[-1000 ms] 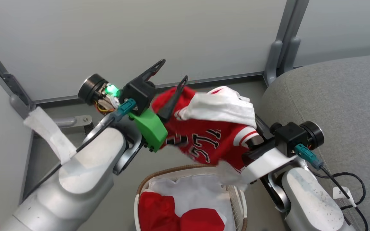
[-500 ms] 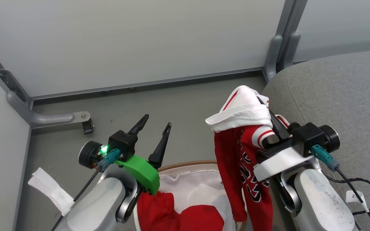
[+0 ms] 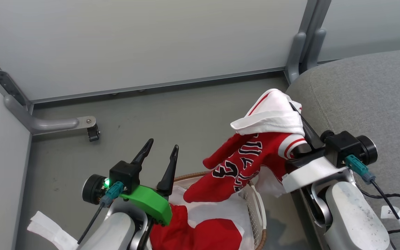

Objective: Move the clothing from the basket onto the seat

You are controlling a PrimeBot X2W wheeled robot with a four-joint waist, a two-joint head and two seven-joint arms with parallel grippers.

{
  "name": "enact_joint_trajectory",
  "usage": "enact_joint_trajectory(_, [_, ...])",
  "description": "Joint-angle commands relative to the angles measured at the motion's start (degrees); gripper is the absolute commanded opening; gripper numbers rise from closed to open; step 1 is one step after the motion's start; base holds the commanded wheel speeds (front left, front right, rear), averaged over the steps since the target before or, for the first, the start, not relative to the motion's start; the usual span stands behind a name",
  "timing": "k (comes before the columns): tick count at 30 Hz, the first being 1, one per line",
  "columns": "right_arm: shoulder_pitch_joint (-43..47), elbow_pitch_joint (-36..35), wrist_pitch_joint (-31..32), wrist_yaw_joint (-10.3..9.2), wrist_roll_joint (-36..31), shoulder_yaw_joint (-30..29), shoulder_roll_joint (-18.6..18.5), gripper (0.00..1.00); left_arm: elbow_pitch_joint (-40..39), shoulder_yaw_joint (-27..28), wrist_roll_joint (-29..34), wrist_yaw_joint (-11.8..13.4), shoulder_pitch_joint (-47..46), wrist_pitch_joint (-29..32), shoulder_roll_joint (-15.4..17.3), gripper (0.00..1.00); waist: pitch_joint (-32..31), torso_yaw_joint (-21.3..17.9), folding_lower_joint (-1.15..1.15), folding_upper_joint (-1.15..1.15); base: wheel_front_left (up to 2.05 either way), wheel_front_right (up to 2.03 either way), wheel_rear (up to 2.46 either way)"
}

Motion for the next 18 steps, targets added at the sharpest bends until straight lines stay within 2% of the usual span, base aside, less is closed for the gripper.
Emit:
enact_joint_trajectory(1, [0.61, -0.1, -0.28, -0.06, -0.55, -0.36, -0.2, 0.0, -0.26, 0.78, 0.93, -0.39, 1.52, -0.03, -0.37, 1.0, 0.0, -0.08, 0.0, 0.0, 0.0, 0.0, 0.0])
enact_joint_trajectory(6, [0.35, -0.3, -0.28, -0.06, -0.8, -1.12, -0.21, 0.0, -0.81, 3.52, 3.03, -1.33, 3.63, -0.04, -1.41, 1.0, 0.16, -0.82, 0.0, 0.0, 0.0, 0.0, 0.0])
enact_joint_trajectory(10, [-0.01, -0.93, -0.28, -0.06, -1.45, -2.34, -0.21, 0.0, -1.58, 5.53, 4.3, -1.95, 4.92, -0.04, -1.85, 1.0, 0.91, -3.18, 0.0, 0.0, 0.0, 0.0, 0.0])
enact_joint_trajectory(18, [0.6, -1.71, -0.28, -0.06, -3.72, -5.59, -0.21, 0.0, -2.48, 9.04, 6.8, -3.4, 5.81, -0.05, -2.67, 1.0, 3.85, -12.93, 0.0, 0.0, 0.0, 0.0, 0.0])
